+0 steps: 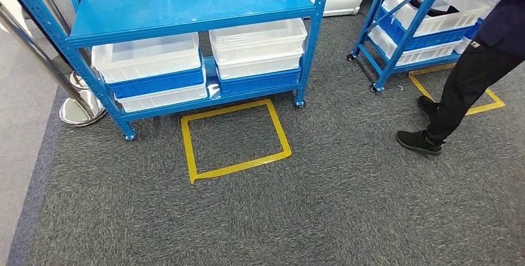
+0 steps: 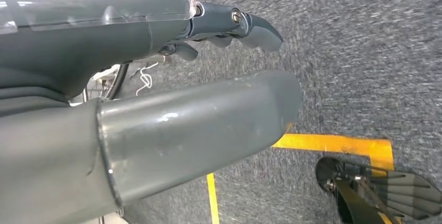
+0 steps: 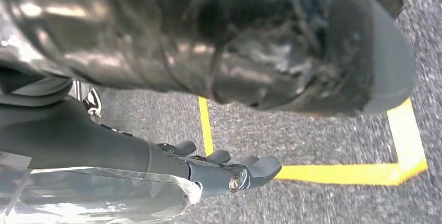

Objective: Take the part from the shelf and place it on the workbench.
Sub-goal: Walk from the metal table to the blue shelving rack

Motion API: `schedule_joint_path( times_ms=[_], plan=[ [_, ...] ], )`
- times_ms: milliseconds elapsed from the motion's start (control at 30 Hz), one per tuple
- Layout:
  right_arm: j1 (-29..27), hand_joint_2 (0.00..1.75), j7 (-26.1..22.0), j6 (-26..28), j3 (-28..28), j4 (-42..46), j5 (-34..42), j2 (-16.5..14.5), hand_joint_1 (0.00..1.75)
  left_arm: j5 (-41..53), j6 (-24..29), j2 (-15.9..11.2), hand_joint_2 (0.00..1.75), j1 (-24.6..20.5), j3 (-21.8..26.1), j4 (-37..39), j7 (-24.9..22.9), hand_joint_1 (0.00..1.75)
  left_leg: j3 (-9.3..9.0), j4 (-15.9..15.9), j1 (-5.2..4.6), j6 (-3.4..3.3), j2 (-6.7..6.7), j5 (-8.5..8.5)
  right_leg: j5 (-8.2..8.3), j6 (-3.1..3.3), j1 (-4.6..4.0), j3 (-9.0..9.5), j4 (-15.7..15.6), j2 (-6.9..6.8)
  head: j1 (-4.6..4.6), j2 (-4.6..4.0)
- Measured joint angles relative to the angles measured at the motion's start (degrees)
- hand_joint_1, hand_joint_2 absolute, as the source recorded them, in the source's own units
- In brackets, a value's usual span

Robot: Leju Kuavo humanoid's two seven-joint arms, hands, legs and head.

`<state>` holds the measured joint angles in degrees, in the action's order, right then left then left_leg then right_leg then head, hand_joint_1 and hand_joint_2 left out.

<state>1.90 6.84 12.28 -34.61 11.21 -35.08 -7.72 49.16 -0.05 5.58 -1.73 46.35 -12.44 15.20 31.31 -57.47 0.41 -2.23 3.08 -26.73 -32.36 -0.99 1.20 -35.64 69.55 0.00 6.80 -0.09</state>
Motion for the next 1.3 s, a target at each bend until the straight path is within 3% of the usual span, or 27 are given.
schedule_joint_path(
  times_ms=[33, 100, 200, 267, 300, 367, 433, 500, 567, 600, 667, 733, 800, 833, 900, 933, 967, 1000, 1033, 1100, 1133, 1167, 1200, 1233, 1300],
  plan=[
    [0.0, 0.0, -0.1, 0.1, -0.3, 0.0, 0.2, 0.0, 0.0, 0.0, 0.0, 0.0, 0.0, 0.1, 0.0, 0.0, 0.0, 0.0, -0.18, -0.1, -0.01, 0.15, 0.36, -0.32, 2.02, 0.28, -0.04, 1.57, -3.9, 0.33, 0.0, 0.0],
    [0.0, 0.0, -0.2, 0.2, -0.6, 0.0, 0.3, 0.0, 0.0, 0.1, -0.1, 0.1, 0.0, 0.2, 0.0, 0.0, 0.0, 0.0, -0.33, -0.4, -0.15, 0.8, 0.78, -1.1, 3.54, 0.77, -0.27, 3.81, -9.2, 0.88, -0.01, 0.0],
    [0.1, 0.0, -0.4, 0.2, -0.9, 0.0, 0.3, 0.0, 0.0, 0.2, -0.1, 0.1, 0.0, 0.2, 0.0, 0.0, 0.0, 0.0, -0.71, -0.5, -0.21, 1.87, 0.96, -1.9, 2.82, 1.52, -0.43, 4.66, -10.5, 0.88, -0.01, 0.0],
    [0.0, 0.0, -0.5, 0.2, -1.2, 0.0, 0.3, 0.0, 0.0, 0.3, -0.1, 0.2, 0.0, 0.2, 0.0, 0.0, 0.0, 0.0, -0.29, -2.4, -0.14, 2.48, -0.24, -2.63, 2.57, 2.21, -0.16, 5.82, -11.2, 0.49, -0.02, 0.0],
    [-0.1, 0.0, -0.6, 0.2, -1.3, 0.0, 0.3, 0.0, 0.0, 0.4, -0.1, 0.2, 0.0, 0.1, 0.1, 0.0, 0.0, 0.0, 1.07, -5.1, -0.07, 2.8, -1.09, -3.5, 2.31, 2.51, -0.05, 6.54, -11.5, 0.2, -0.04, 0.0],
    [-0.3, 0.0, -0.5, 0.2, -1.6, 0.0, 0.3, 0.0, 0.0, 0.4, -0.2, 0.2, 0.0, 0.0, 0.1, 0.0, 0.0, 0.0, 6.16, -12.9, 0.09, 3.35, -2.22, -5.59, 1.29, 2.85, -0.07, 7.85, -11.7, -0.33, -0.06, 0.0],
    [-0.4, 0.0, -0.4, 0.2, -1.7, 0.0, 0.3, 0.0, 0.0, 0.4, -0.2, 0.2, 0.0, 0.2, 0.1, 0.0, 0.0, 0.0, 10.5, -17.4, 0.24, 3.61, -2.45, -4.95, -0.09, 2.75, -0.05, 9.34, -11.7, -0.61, -0.06, 0.0],
    [-0.4, 0.0, -0.2, 0.2, -1.8, 0.0, 0.3, 0.0, 0.0, 0.4, -0.3, 0.2, 0.0, 0.6, 0.2, 0.0, 0.0, 0.0, 11.0, -13.5, 0.3, 3.51, -2.7, 0.14, -1.73, 2.49, 0.02, 11.34, -11.8, -0.75, -0.07, 0.0],
    [-0.6, 0.0, 0.0, 0.2, -1.9, 0.0, 0.3, 0.0, 0.0, 0.4, -0.3, 0.2, 0.0, 1.0, 0.2, 0.1, 0.0, 0.0, 9.3, -7.3, -0.06, 2.96, -3.28, 4.44, -3.45, 1.95, 0.06, 13.16, -12.0, -0.94, -0.05, 0.0],
    [-0.7, 0.0, 0.0, 0.2, -1.9, -0.1, 0.3, 0.0, 0.0, 0.4, -0.3, 0.2, 0.0, 1.0, 0.3, 0.1, 0.0, 0.0, 8.42, -5.3, -0.34, 2.52, -3.52, 4.71, -4.11, 1.56, 0.04, 13.81, -12.3, -1.06, -0.05, 0.0],
    [-0.3, 0.0, 0.1, 0.2, -1.9, -0.1, 0.3, -0.1, 0.0, 0.5, -0.4, 0.2, 0.0, 0.8, 0.3, 0.2, 0.0, 0.0, 6.97, -3.8, -0.81, 1.55, -3.61, 3.16, -4.33, 0.71, -0.06, 15.07, -12.7, -1.26, -0.03, 0.0],
    [0.0, 0.0, 0.1, 0.2, -1.9, -0.1, 0.2, -0.1, 0.0, 0.5, -0.4, 0.2, 0.0, 0.7, 0.3, 0.2, 0.0, 0.0, 5.08, -2.4, -0.58, 0.61, -3.27, 1.85, -2.12, 0.08, -0.02, 14.12, -9.4, -1.16, -0.01, 0.01],
    [0.1, 0.0, 0.0, 0.1, -1.9, 0.0, 0.2, -0.1, 0.0, 0.5, -0.4, 0.2, 0.0, 0.7, 0.3, 0.2, 0.0, 0.0, 2.56, -0.9, -0.3, -0.11, -3.03, 0.83, 0.13, -0.28, 0.03, 9.2, -1.5, -0.67, 0.05, 0.02],
    [0.1, 0.0, 0.0, 0.1, -1.9, 0.0, 0.2, -0.1, 0.0, 0.5, -0.4, 0.3, 0.0, 0.7, 0.3, 0.2, 0.0, 0.0, 1.26, -0.3, -0.26, -0.33, -2.93, 0.2, -0.38, -0.4, 0.05, 6.28, 2.2, -0.43, 0.09, 0.02],
    [0.0, 0.0, 0.0, 0.1, -1.9, 0.0, 0.2, -0.1, 0.0, 0.5, -0.4, 0.3, 0.0, 0.7, 0.3, 0.2, 0.0, 0.0, -1.55, 0.6, -0.21, -0.52, -2.53, -1.36, -4.83, -0.68, 0.06, 1.11, 5.9, -0.26, 0.08, 0.02],
    [-0.1, 0.0, 0.0, 0.1, -1.9, 0.0, 0.2, -0.1, 0.0, 0.5, -0.4, 0.3, 0.0, 0.7, 0.4, 0.2, 0.0, 0.0, -3.09, 0.8, -0.19, -0.49, -2.22, -2.3, -7.39, -0.77, 0.07, -0.71, 5.8, -0.25, 0.08, 0.02],
    [-0.3, 0.0, 0.0, 0.1, -1.9, 0.0, 0.2, 0.0, 0.0, 0.5, -0.4, 0.4, 0.0, 0.8, 0.4, 0.2, 0.0, 0.0, -4.7, 1.0, -0.18, -0.4, -1.91, -3.36, -8.9, -0.75, 0.06, -2.1, 4.6, -0.25, 0.07, 0.02],
    [-0.5, 0.0, 0.0, 0.1, -2.0, 0.0, 0.2, 0.0, 0.0, 0.5, -0.4, 0.4, 0.0, 0.9, 0.4, 0.2, 0.0, 0.0, -6.27, 1.1, -0.16, -0.27, -1.65, -4.46, -8.76, -0.63, 0.03, -3.14, 2.6, -0.25, 0.08, 0.02],
    [-0.8, 0.0, 0.1, 0.0, -2.0, -0.1, 0.2, 0.0, 0.0, 0.6, -0.5, 0.4, 0.0, 1.1, 0.4, 0.2, -0.1, 0.0, -7.63, 1.3, -0.15, -0.14, -1.5, -5.62, -5.79, -0.38, -0.04, -3.93, -0.2, -0.24, 0.09, 0.02],
    [-1.4, 0.0, 0.1, 0.0, -2.1, -0.1, 0.2, 0.1, 0.0, 0.7, -0.6, 0.6, 0.0, 1.2, 0.4, 0.3, -0.2, 0.0, -10.0, 1.3, -0.27, 0.37, -1.28, -8.05, 4.12, 0.26, -0.43, -4.82, -5.3, -0.12, 0.05, 0.01],
    [-1.4, 0.0, 0.2, -0.1, -2.2, -0.2, 0.2, 0.1, 0.0, 0.8, -0.6, 0.6, 0.0, 1.2, 0.4, 0.4, -0.3, 0.0, -11.1, 1.7, -0.33, 0.76, -1.19, -9.05, 7.86, 0.62, -0.66, -4.77, -6.7, -0.02, 0.03, 0.01],
    [-1.3, 0.0, 0.2, -0.1, -2.2, -0.2, 0.2, 0.1, 0.0, 0.9, -0.7, 0.6, 0.0, 1.0, 0.5, 0.4, -0.3, 0.0, -12.06, 1.8, -0.37, 1.18, -1.1, -9.43, 9.29, 1.0, -0.83, -4.37, -7.2, 0.07, 0.01, 0.01],
    [-1.1, 0.0, 0.2, -0.1, -2.2, -0.2, 0.2, 0.1, 0.0, 0.9, -0.7, 0.6, 0.0, 0.7, 0.5, 0.4, -0.3, 0.0, -12.3, 1.2, -0.36, 1.6, -1.06, -8.9, 8.63, 1.43, -0.86, -3.56, -7.3, 0.17, -0.01, 0.02],
    [-0.9, 0.0, 0.2, -0.1, -2.2, -0.2, 0.1, 0.1, 0.0, 0.9, -0.7, 0.6, 0.0, 0.5, 0.5, 0.4, -0.3, 0.0, -11.35, -1.3, -0.3, 1.92, -1.24, -7.37, 8.04, 1.89, -0.78, -2.58, -7.8, 0.19, 0.0, 0.02],
    [-0.7, 0.0, 0.1, -0.1, -2.3, -0.1, 0.1, 0.0, 0.0, 1.0, -0.8, 0.7, 0.0, 0.0, 0.5, 0.4, -0.3, 0.0, -6.34, -9.9, -0.16, 2.49, -1.83, -4.26, 6.67, 2.66, -0.54, -0.04, -9.2, 0.13, -0.02, 0.02]
  ],
)
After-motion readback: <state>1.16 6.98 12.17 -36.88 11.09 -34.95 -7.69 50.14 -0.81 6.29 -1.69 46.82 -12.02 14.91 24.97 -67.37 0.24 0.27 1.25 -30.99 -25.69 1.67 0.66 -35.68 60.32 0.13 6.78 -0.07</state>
